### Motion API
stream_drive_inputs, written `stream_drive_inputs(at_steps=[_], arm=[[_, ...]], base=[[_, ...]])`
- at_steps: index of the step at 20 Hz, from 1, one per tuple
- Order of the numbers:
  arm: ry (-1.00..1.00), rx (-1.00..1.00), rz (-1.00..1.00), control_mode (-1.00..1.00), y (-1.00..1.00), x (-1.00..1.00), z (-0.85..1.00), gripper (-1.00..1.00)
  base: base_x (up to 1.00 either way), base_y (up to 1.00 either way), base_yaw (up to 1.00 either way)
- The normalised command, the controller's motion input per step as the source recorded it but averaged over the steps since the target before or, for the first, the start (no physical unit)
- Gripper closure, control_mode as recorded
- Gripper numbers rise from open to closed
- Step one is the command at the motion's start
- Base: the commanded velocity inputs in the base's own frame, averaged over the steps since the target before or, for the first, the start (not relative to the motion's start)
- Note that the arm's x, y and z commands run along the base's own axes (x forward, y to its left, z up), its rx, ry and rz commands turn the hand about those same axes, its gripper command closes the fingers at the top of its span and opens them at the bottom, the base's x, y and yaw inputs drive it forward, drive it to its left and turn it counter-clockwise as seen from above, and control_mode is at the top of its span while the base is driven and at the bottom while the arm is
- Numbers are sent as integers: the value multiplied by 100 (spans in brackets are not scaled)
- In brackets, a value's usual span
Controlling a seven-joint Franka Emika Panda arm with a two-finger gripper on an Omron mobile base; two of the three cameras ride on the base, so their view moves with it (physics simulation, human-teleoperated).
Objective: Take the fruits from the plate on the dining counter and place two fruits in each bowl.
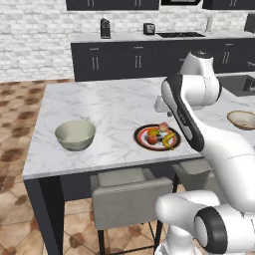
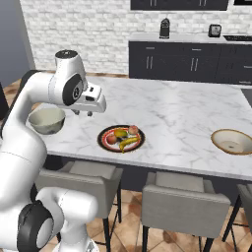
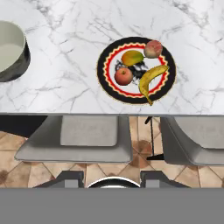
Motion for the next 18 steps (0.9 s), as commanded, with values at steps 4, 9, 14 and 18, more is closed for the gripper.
stream_drive_inputs(at_steps=[4,9,14,18], arm=[[0,0,0,-100,-9,16,-9,-100],[0,0,0,-100,-36,34,-28,-100],[0,0,-1,-100,-38,36,-47,-100],[0,0,0,-100,-23,52,-47,-100]], base=[[0,0,0],[0,0,0],[0,0,0],[0,0,0]])
